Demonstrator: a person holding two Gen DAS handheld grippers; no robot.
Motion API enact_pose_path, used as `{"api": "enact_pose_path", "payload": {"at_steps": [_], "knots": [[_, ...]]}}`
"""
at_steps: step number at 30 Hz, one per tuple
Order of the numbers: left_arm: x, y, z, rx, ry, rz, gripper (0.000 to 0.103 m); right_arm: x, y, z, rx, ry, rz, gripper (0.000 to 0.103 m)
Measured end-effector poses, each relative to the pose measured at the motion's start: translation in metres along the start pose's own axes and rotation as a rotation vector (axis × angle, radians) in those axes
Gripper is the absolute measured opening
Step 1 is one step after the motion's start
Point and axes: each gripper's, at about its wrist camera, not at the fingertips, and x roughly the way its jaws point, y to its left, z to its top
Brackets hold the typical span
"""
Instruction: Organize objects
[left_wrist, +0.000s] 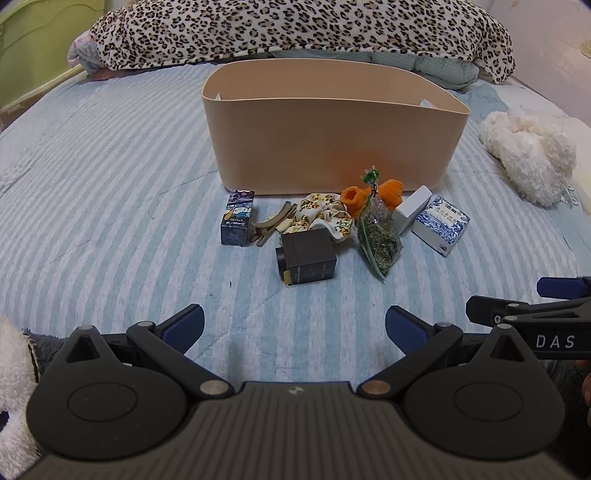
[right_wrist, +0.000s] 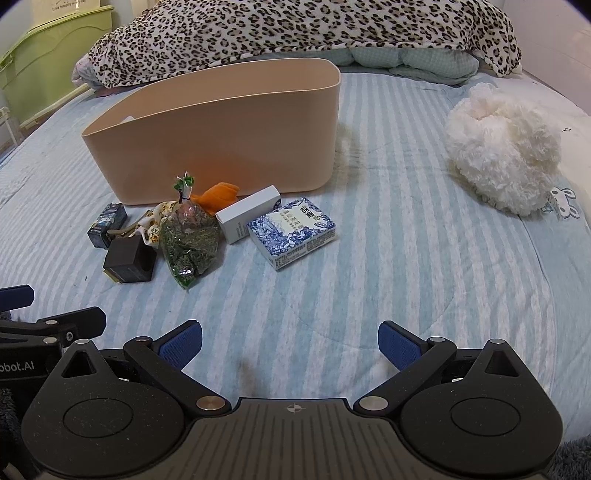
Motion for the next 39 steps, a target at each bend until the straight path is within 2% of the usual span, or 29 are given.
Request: {"api": "enact_pose_path", "payload": {"at_steps": [23,31,39], "knots": [[-0.005,0.016,0.011,-0.016,-0.001,0.007,0.103,0.001,0.003,0.012,0.022,0.01,0.012,0.103],[-0.002,0.03,0.026,-0.011,0.006,-0.004,0.103,0.005,0.01,0.027,0.025,0.013,0.0,0.103],[0.02,0.049,0.056,-0.048,0.026,-0.027,0.103,0.019,0.003,0.039,0.016,0.06,-0.04,0.1]]}}
